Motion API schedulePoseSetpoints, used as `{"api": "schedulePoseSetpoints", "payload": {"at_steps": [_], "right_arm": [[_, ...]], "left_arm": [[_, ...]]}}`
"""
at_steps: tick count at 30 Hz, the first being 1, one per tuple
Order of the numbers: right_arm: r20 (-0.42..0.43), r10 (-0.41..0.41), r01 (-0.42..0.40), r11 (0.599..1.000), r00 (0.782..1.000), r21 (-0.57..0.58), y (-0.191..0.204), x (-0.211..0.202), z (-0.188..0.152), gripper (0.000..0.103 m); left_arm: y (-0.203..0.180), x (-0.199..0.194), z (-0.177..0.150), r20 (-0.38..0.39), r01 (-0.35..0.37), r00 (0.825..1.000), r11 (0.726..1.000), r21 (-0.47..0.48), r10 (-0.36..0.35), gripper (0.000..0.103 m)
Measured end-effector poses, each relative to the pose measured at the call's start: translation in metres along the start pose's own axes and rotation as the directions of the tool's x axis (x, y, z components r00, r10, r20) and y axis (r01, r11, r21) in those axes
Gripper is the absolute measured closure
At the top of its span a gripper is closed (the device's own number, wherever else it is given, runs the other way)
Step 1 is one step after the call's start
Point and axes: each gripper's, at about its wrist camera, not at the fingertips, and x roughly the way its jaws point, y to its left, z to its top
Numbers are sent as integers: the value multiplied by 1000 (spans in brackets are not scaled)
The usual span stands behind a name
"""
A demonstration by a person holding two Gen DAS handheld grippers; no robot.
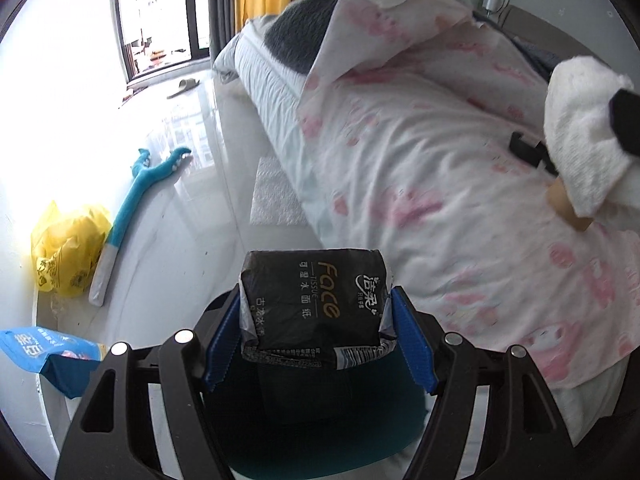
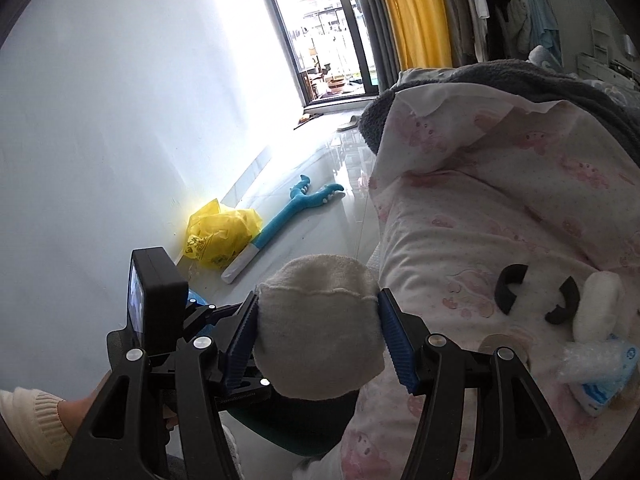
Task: Collect trash
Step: 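Carry both items over the teal bin and open both tools to drop them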
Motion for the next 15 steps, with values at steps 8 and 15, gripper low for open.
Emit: {"api": "schedulePoseSetpoints", "payload": {"at_steps": [8,15], "right_arm": [[-59,22,-22,1000,998,4,16,31,-5,43],[-114,12,-14,1000,993,-17,31,59,-9,43]], "left_arm": [[31,30,-29,-160,1,987,1000,-23,-5,30],[48,36,-47,-236,8,972,1000,-19,-12,19]]}}
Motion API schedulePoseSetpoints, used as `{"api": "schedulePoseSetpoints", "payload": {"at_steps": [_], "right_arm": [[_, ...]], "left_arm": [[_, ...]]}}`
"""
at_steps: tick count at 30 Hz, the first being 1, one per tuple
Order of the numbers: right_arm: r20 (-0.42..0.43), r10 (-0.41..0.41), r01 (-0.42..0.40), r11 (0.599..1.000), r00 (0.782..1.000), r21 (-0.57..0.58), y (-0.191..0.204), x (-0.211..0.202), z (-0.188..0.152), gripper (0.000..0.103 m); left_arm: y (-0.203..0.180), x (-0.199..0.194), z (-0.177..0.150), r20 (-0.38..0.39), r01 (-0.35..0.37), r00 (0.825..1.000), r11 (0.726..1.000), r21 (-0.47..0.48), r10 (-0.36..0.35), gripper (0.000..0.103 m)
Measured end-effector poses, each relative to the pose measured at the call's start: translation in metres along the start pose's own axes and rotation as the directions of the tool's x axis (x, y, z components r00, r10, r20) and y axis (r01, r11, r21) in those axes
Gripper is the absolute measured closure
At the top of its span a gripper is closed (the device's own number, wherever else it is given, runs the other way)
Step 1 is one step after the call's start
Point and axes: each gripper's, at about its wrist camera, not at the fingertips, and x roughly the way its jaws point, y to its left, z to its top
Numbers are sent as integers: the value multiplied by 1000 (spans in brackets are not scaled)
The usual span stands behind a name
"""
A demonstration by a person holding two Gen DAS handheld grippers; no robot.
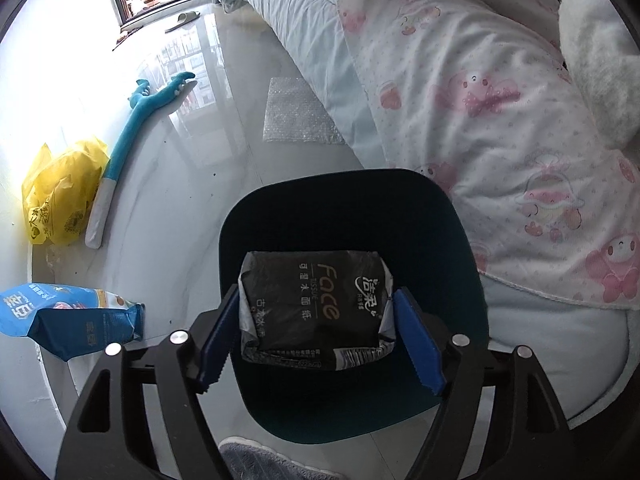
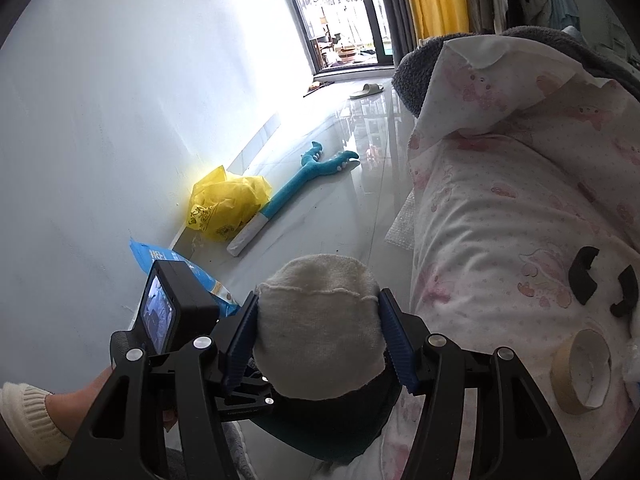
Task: Collect trash
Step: 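Carry both items over the teal bin and open both tools to drop them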
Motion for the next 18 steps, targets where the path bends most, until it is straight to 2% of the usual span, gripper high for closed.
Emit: {"api": "schedulePoseSetpoints", "payload": {"at_steps": [3,10,18], "right_arm": [[-27,-6,6,1000,1000,12,0,13,-1,43],[-92,-3,8,998,996,65,-4,44,-9,43],[-149,-5,18,996,989,85,-1,73,-16,43]], "left_arm": [[10,-4,-1,4,8,1000,1000,-23,-8,13],[25,-19,-1,40,3,999,998,-56,-1,13],[41,-55,5,163,8,987,996,-89,7,13]]}}
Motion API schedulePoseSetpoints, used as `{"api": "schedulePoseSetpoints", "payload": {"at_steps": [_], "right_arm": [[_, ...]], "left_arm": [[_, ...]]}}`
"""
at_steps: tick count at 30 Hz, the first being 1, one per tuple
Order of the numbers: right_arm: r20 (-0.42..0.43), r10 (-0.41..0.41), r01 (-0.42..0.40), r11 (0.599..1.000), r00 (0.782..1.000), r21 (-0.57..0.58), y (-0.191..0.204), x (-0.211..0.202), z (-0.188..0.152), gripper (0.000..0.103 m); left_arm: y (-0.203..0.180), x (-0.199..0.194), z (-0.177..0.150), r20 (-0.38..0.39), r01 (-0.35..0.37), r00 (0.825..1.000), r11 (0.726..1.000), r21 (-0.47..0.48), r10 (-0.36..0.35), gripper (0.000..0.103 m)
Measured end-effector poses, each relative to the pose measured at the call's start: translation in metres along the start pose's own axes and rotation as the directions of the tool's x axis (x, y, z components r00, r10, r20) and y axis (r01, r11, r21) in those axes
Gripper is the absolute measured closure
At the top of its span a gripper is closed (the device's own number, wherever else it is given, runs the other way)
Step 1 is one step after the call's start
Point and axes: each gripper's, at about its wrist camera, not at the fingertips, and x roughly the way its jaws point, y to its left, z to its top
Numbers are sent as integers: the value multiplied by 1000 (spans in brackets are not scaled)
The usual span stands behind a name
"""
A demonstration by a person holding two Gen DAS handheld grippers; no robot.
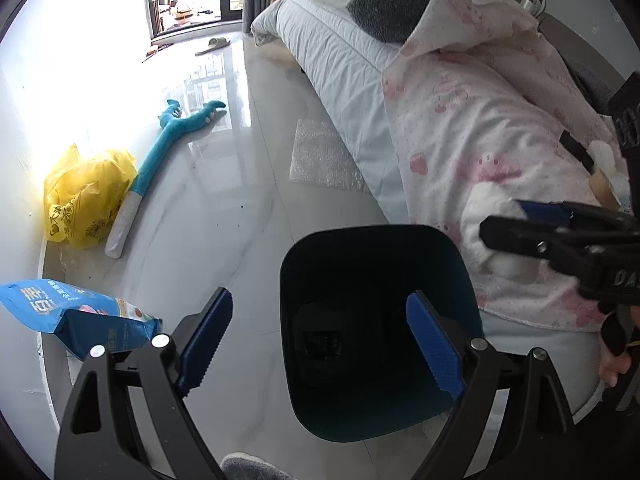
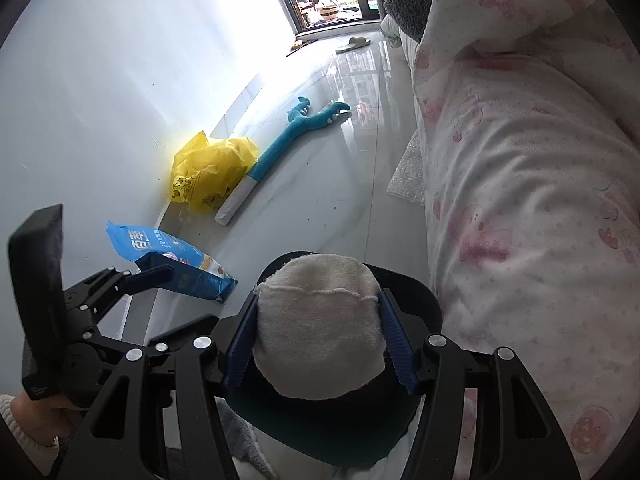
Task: Collect trash
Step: 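Carry both items over the teal bin and open both tools to drop them, then move both tools back toward the items on the bed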
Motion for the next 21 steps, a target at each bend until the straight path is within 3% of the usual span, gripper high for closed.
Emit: {"api": "schedulePoseSetpoints", "payload": {"at_steps": [5,11,21], "right_arm": [[-42,15,-14,1000,999,27,0,22,-3,43],[-111,13,-11,1000,994,22,10,59,-11,43],[-184,-26,21,999,983,-27,15,86,-25,43]], "left_arm": [[2,-28,13,115,-26,993,1000,17,24,13],[-7,-61,25,244,25,969,999,25,-31,13],[-34,-95,40,358,39,931,996,84,-67,13]]}}
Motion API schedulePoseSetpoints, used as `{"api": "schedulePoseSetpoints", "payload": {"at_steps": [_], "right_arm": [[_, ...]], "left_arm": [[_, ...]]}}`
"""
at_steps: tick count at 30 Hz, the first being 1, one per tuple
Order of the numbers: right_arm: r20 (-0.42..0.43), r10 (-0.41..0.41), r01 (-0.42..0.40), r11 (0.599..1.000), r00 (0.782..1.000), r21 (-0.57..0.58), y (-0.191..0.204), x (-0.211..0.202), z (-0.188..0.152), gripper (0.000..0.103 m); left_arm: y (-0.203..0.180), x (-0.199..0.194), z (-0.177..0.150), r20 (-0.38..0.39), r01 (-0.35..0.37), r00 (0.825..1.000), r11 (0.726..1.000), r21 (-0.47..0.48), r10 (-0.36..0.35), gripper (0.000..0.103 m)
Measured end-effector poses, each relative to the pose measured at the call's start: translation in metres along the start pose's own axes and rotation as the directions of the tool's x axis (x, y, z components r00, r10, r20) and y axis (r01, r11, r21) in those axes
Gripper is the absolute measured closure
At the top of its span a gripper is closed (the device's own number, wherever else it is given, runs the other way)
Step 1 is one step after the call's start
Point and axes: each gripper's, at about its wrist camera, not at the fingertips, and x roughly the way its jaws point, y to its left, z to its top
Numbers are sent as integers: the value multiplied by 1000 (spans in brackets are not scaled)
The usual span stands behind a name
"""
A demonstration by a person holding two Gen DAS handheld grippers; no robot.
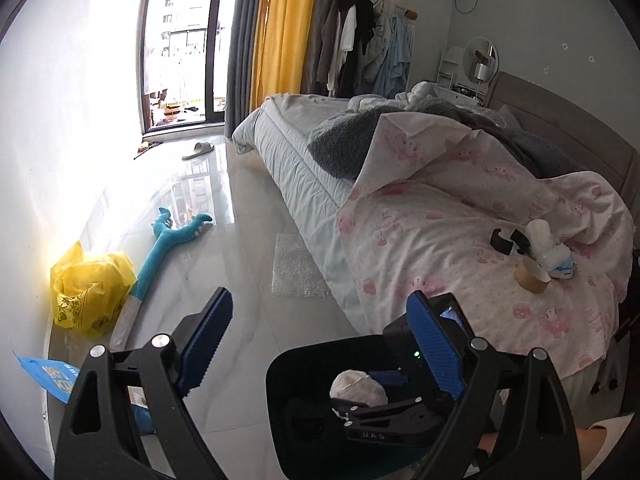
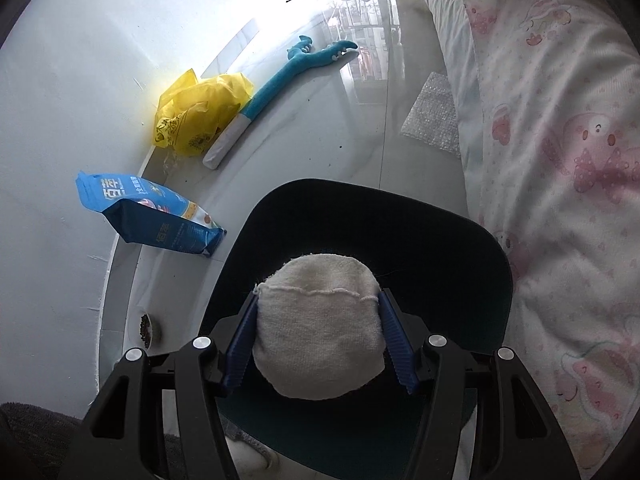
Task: Collect trash
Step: 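Move both tools back toward the items on the bed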
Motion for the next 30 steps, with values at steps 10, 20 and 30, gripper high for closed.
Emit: {"api": "schedulePoseSetpoints", "payload": {"at_steps": [10,20,30], "right_arm": [[-17,-20,19,999,1000,-26,-1,-8,-8,29],[101,29,-21,997,994,-80,0,-72,-14,24],[252,51,-17,991,966,-133,-20,-143,-22,20]], "left_arm": [[-14,-16,17,85,17,996,1000,5,-17,13],[-34,-31,42,174,23,984,1000,19,-26,10],[-46,-16,46,166,42,985,999,6,-43,8]]}}
